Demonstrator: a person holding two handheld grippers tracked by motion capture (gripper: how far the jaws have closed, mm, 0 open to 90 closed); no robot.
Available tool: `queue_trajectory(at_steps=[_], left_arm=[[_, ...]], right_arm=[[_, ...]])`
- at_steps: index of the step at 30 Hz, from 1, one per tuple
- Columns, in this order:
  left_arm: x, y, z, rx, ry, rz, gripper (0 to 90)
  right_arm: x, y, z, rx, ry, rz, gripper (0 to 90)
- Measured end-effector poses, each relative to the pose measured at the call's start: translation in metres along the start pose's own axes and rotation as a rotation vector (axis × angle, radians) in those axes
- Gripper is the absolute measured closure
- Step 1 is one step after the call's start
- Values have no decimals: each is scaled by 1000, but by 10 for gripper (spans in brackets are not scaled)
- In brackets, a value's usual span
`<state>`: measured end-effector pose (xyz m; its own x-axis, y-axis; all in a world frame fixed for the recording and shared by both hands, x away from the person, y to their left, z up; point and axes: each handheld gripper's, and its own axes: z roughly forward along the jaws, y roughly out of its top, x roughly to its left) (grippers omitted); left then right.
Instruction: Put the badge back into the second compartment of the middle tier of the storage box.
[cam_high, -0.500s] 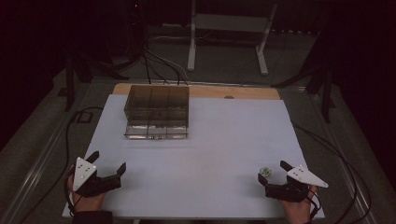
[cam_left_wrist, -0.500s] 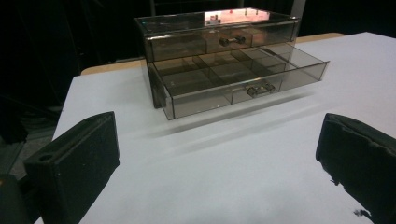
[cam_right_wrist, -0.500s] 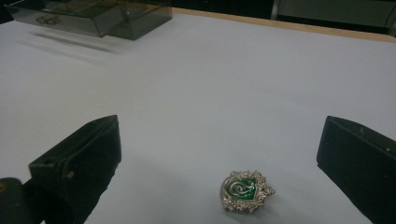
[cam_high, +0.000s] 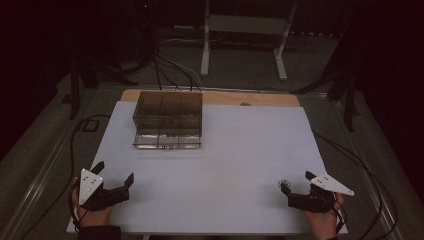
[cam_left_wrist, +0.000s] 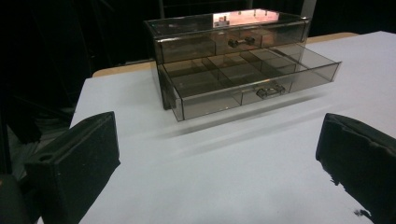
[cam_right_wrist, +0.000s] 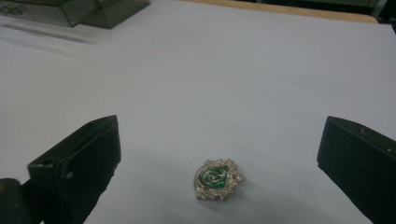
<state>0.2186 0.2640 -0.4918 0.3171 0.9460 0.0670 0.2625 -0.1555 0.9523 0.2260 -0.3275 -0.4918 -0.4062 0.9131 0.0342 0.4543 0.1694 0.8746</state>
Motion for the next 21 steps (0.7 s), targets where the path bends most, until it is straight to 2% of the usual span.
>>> queue_trajectory(at_steps=[2, 3, 9, 14, 18, 21], left_arm=[[0, 0, 0, 1, 9, 2, 3], [1, 2, -1, -8, 12, -4, 3], [1, 2, -2, -4, 16, 0, 3], [1, 2, -2, -2, 17, -1, 3], [3, 0, -2, 3, 17, -6, 3], [3, 0, -2, 2, 15, -11, 3]], right_arm=[[-1, 1, 0, 11, -6, 8, 0], [-2, 3, 1, 33, -9, 17, 0], [-3, 9, 5, 91, -21, -6, 0], [-6, 9, 12, 137, -7, 4, 0], [-10, 8, 19, 194, -18, 4, 0], [-12, 9, 22, 215, -25, 4, 0]])
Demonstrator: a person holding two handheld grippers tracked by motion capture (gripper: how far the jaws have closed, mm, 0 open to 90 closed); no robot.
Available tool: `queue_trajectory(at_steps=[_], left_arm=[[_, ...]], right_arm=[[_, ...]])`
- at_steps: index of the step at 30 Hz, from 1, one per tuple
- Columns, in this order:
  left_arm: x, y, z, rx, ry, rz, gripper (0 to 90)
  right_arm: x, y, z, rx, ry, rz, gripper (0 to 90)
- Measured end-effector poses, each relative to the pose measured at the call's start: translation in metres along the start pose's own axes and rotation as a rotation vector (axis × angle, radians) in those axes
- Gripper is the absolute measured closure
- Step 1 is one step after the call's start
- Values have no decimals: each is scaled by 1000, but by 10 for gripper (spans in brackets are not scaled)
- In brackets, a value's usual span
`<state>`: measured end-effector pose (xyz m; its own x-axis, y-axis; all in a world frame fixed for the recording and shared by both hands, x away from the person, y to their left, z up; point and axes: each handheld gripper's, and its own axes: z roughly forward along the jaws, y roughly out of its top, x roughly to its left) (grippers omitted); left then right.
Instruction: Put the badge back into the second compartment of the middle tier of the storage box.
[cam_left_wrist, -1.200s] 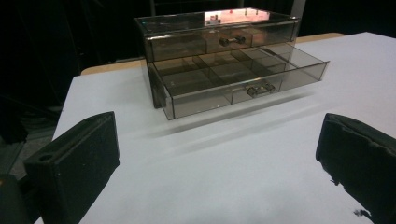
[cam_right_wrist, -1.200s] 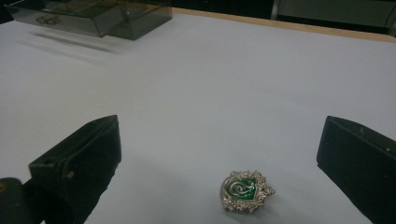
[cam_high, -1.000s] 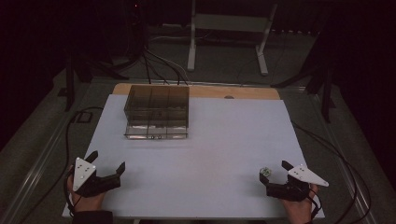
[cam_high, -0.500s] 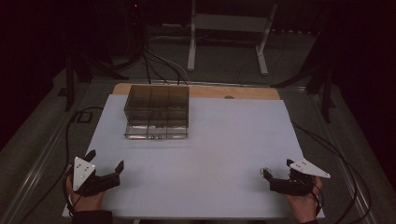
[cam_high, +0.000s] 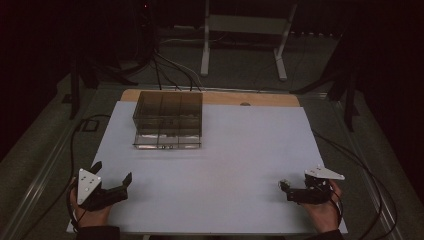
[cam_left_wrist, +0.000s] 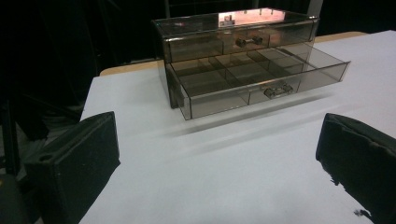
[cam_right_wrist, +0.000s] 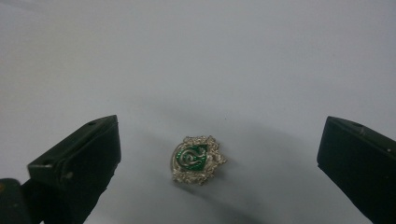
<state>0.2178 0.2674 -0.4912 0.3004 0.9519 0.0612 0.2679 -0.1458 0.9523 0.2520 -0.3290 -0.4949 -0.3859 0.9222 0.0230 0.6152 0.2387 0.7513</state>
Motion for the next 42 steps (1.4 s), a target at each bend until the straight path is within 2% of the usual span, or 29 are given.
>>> queue_trajectory(at_steps=[7, 8, 9, 10, 15, 16, 17, 20, 21, 25, 31, 32, 33, 35, 38, 42], left_arm=[[0, -1, 1, 8, -3, 0, 4], [0, -2, 2, 9, -4, 0, 4], [-1, -2, 2, 9, -5, -1, 4], [-1, -2, 3, 14, -7, 1, 4], [-2, -2, 3, 15, -10, 2, 3], [-2, -2, 3, 15, -10, 2, 4], [-2, -2, 4, 17, -11, 4, 4], [-2, -3, 4, 18, -12, 5, 4], [-3, -2, 5, 19, -14, 7, 3], [-3, -2, 5, 18, -14, 8, 3], [-4, -2, 5, 21, -14, 12, 4], [-4, -2, 5, 21, -14, 12, 4], [-4, -2, 5, 19, -13, 12, 4], [-4, -2, 5, 19, -14, 13, 4], [-4, -2, 5, 20, -15, 13, 4], [-4, -2, 5, 20, -14, 13, 4]], right_arm=[[-2, 3, 5, 46, -1, -4, 24], [-2, 3, 6, 55, 7, 0, 89], [-2, 3, 6, 55, 7, 0, 89], [-3, 3, 7, 72, 23, 6, 174], [-3, 1, 10, 116, 57, 10, 379], [-3, 1, 10, 116, 57, 10, 379], [-4, 0, 10, 126, 67, 19, 441], [-5, -1, 10, 131, 74, 24, 469], [-7, -3, 13, 156, 89, 38, 541], [-5, -5, 18, 193, 102, 32, 611], [-3, -4, 17, 167, 126, 31, 707], [-2, -3, 15, 157, 137, 26, 707], [1, -2, 12, 138, 150, 6, 785], [6, -1, 9, 129, 169, -12, 813], [11, -1, 8, 137, 188, -38, 836], [16, -1, 9, 158, 188, -61, 854]])
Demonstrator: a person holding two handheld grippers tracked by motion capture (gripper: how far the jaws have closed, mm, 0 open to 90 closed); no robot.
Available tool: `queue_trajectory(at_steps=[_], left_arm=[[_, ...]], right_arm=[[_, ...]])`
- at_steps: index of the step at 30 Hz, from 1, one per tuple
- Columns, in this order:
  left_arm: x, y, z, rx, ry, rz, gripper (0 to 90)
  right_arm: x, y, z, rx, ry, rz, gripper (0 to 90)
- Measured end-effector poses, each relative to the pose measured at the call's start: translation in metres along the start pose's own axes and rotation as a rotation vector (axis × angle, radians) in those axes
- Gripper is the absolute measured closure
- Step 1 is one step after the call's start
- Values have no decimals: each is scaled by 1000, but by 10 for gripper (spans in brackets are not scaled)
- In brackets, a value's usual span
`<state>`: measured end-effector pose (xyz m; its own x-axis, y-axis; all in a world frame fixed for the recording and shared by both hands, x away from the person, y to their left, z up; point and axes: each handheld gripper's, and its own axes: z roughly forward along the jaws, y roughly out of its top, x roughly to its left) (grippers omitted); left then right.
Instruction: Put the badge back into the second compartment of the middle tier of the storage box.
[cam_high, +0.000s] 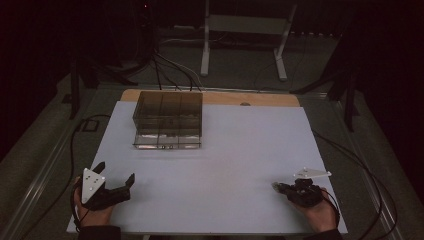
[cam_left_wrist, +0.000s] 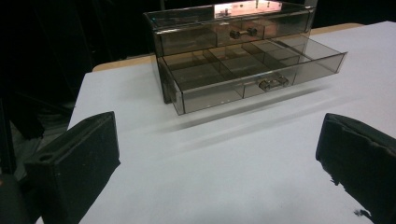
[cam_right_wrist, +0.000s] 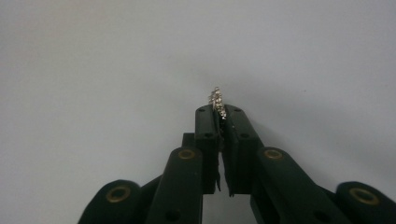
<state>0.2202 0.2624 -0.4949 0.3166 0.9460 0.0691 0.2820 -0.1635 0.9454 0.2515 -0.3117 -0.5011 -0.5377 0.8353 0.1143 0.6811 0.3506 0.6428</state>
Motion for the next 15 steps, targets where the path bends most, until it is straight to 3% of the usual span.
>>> queue_trajectory(at_steps=[7, 15], left_arm=[[0, 0, 0, 3, -1, 4, 4], [-1, 0, 1, 3, -3, 5, 4]], right_arm=[[5, 1, -1, 27, -5, -25, 875], [5, 3, -3, 6, -6, -11, 875]])
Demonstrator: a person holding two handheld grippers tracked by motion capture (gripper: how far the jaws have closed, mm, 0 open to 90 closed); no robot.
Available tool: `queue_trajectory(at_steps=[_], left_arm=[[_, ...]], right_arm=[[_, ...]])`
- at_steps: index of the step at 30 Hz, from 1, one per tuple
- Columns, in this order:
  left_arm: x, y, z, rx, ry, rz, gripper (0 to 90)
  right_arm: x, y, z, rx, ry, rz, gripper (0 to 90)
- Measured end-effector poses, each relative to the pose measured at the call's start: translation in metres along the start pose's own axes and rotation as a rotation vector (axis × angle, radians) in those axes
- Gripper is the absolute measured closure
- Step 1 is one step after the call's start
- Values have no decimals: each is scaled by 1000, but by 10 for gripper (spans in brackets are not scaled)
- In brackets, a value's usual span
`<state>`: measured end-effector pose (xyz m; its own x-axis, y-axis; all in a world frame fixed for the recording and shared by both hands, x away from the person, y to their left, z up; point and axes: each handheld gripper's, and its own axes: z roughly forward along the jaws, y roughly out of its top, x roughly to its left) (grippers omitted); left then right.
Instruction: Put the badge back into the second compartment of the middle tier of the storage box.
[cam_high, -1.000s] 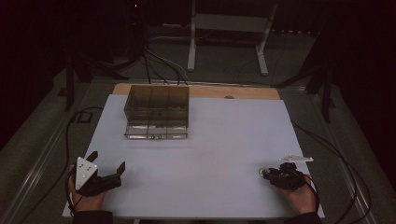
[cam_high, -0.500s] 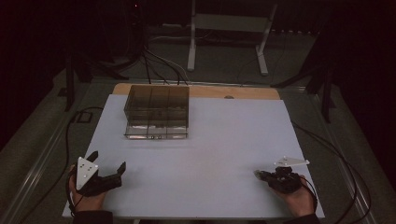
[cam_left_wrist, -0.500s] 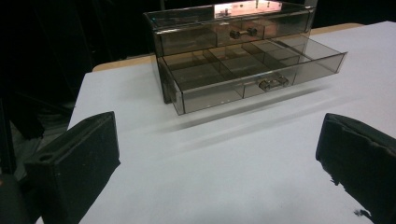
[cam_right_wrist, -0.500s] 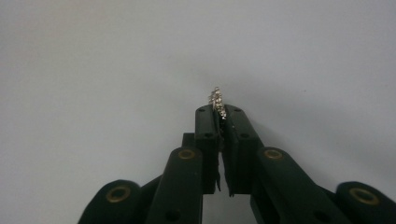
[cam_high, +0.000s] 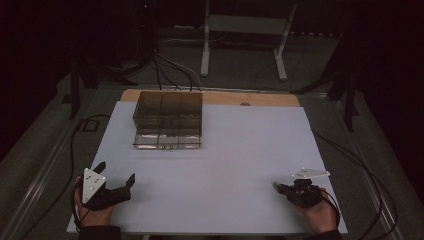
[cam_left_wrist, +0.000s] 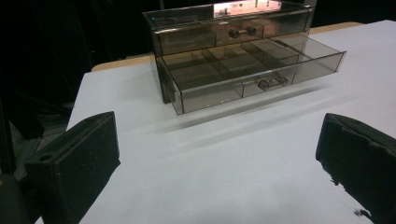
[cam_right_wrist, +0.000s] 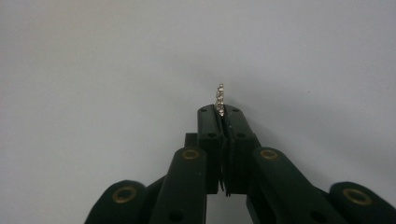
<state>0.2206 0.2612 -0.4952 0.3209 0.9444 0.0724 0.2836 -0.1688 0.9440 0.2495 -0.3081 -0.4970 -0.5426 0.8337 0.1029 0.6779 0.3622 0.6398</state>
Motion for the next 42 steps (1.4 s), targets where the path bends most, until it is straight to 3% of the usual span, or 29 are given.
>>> queue_trajectory(at_steps=[17, 42], left_arm=[[-3, 0, 3, 13, -1, 19, 4], [-4, -2, 6, 28, -2, 26, 4]], right_arm=[[3, 12, -9, -86, 2, 19, 875], [15, 48, -10, -164, 7, -5, 875]])
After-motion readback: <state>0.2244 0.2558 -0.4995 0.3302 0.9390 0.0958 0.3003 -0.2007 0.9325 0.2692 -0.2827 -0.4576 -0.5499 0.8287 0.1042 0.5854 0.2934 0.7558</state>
